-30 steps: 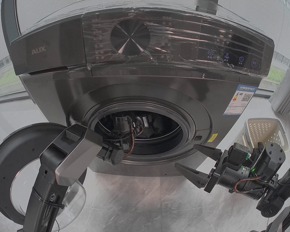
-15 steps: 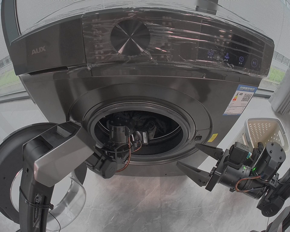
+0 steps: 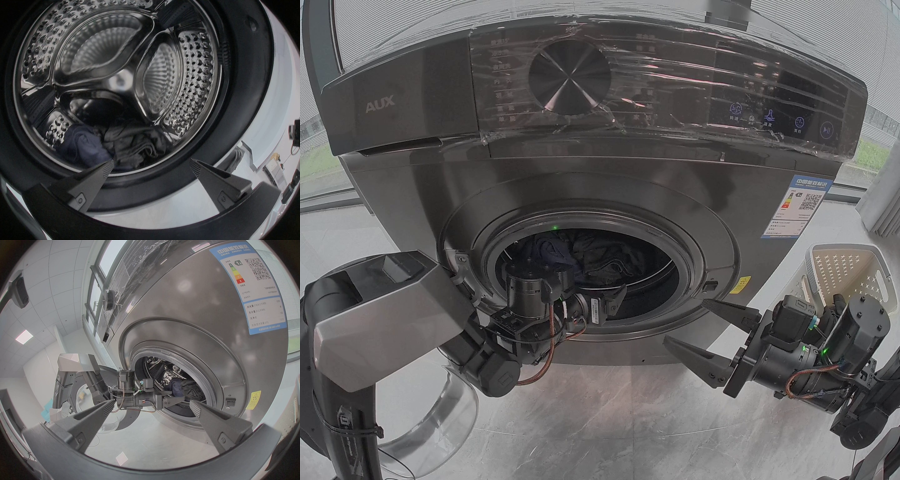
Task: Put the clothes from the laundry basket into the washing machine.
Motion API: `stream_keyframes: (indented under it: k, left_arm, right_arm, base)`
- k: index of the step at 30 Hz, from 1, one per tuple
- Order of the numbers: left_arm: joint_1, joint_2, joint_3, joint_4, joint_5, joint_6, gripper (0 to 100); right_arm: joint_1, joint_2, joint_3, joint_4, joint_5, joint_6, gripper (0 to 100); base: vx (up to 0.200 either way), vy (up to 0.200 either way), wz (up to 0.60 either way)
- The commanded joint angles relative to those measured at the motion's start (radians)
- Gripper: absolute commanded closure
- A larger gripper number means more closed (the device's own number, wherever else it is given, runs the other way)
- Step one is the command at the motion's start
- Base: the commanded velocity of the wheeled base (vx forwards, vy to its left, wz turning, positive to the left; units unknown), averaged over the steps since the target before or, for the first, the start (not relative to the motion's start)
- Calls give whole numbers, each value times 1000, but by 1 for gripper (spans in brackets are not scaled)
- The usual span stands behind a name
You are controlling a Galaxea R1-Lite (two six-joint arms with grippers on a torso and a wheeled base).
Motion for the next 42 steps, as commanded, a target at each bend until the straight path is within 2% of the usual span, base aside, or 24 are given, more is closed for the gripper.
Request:
stream_keyframes:
  k: [1, 3, 5, 11, 13, 17, 19, 23, 25, 30, 33, 34, 35, 42]
  left_arm:
    - [-2, 49, -115, -3, -9, 1, 0]
    - [0, 69, -142, 0, -9, 1, 0]
    - [7, 142, -236, 6, -9, 1, 0]
    - [26, 279, -403, 25, -5, -2, 0]
    - [29, 300, -437, 22, -5, -2, 0]
    - [26, 265, -389, 25, -5, -5, 0]
    - [1, 153, -248, 10, -9, -2, 0]
    - [-62, 41, -90, -38, -8, -9, 0]
    - [-108, -52, 62, -90, -6, -11, 0]
    - [-163, -232, 287, -147, 5, -14, 0]
    - [-183, -352, 402, -148, 15, -19, 0]
    - [-183, -352, 402, -148, 15, -19, 0]
    - [-201, -445, 484, -141, 18, -23, 0]
    - [-223, -692, 715, -155, 14, -34, 0]
  right_arm:
    - [3, 4, -2, -1, 1, 0, 0]
    - [4, 4, -4, -1, 1, 0, 0]
    - [4, 4, -4, -1, 1, 0, 0]
    - [4, 4, -4, -1, 1, 0, 0]
    - [4, 4, -2, -1, 1, 0, 0]
    - [-2, 3, 1, -1, 1, 0, 0]
    - [-3, 4, -1, -1, 2, 0, 0]
    - [-3, 10, -1, -1, 2, 0, 0]
    - [-3, 16, 2, -1, 2, 0, 0]
    - [-5, 15, 7, -1, 2, -3, 0]
    - [-5, 7, 8, -1, -1, -11, 0]
    - [-5, 6, 8, -1, -1, -11, 0]
    - [-6, -11, 13, -1, -6, -11, 0]
    - [-11, -88, 105, -1, -12, -11, 0]
  base:
    - [0, 0, 0]
    - [0, 0, 0]
    - [0, 0, 0]
    - [0, 0, 0]
    - [0, 0, 0]
    - [0, 0, 0]
    - [0, 0, 0]
    - [0, 0, 0]
    - [0, 0, 0]
    - [0, 0, 0]
    - [0, 0, 0]
    - [0, 0, 0]
    - [0, 0, 0]
    - [0, 0, 0]
